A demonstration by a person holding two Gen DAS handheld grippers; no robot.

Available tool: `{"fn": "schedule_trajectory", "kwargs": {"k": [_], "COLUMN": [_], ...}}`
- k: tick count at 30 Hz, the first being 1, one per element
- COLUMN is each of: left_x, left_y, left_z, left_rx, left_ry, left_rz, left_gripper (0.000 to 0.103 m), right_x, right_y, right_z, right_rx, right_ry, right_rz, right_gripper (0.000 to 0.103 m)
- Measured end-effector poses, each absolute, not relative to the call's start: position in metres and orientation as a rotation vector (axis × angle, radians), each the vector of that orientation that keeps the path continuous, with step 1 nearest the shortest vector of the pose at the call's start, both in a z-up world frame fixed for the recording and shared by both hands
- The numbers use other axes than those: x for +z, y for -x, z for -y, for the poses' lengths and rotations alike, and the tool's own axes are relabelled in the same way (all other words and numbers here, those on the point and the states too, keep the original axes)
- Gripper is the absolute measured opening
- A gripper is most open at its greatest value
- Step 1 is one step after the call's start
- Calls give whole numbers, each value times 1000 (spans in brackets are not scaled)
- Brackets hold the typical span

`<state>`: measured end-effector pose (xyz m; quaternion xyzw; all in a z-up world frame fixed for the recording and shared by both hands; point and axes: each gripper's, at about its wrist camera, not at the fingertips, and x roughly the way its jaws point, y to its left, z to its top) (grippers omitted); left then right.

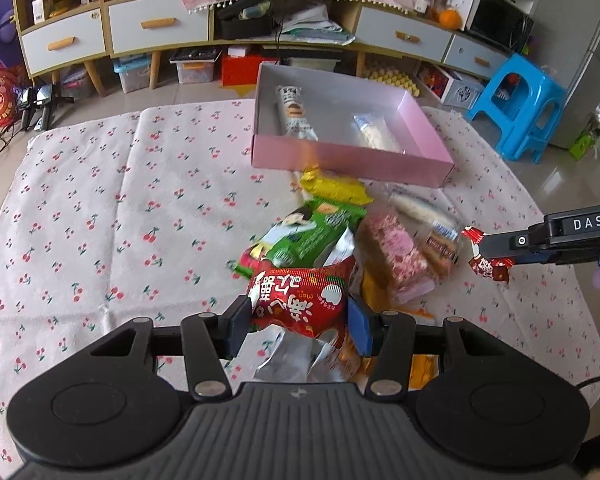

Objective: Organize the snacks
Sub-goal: 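Grasp the red candy pack with the left tool while the right tool grasps another red candy, then lower both red candies into the pink box and open both tools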

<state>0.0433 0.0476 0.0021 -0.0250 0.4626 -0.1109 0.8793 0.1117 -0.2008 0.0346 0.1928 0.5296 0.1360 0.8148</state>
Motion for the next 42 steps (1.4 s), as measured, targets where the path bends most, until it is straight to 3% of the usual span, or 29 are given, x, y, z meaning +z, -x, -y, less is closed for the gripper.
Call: {"fn": "schedule_trajectory", "kwargs": {"k": [22,35,36,38,42], "left_x": [14,-15,-16,-18,-21], "left_y": [-142,-197,-198,-200,-204], "left_z": [-8,22,23,25,27], "left_rx": [-226,-215,-215,-221,-219], "left_ry": [152,-4,-12,-32,-50], "left_rz": [-838,-818,-815,-812,-828], "left_gripper": [47,48,47,35,36], "right_x": [58,23,21,16,8], "right_y": [-191,-238,-239,-242,-246], "right_z": [220,233,235,235,233], "right_rx": [263,243,244,244,236], "right_ry": [-542,-613,-619,-625,-609], "right_rz": [-927,-870,-870,-874,-890], "right_gripper": [40,40,40,40,43]}}
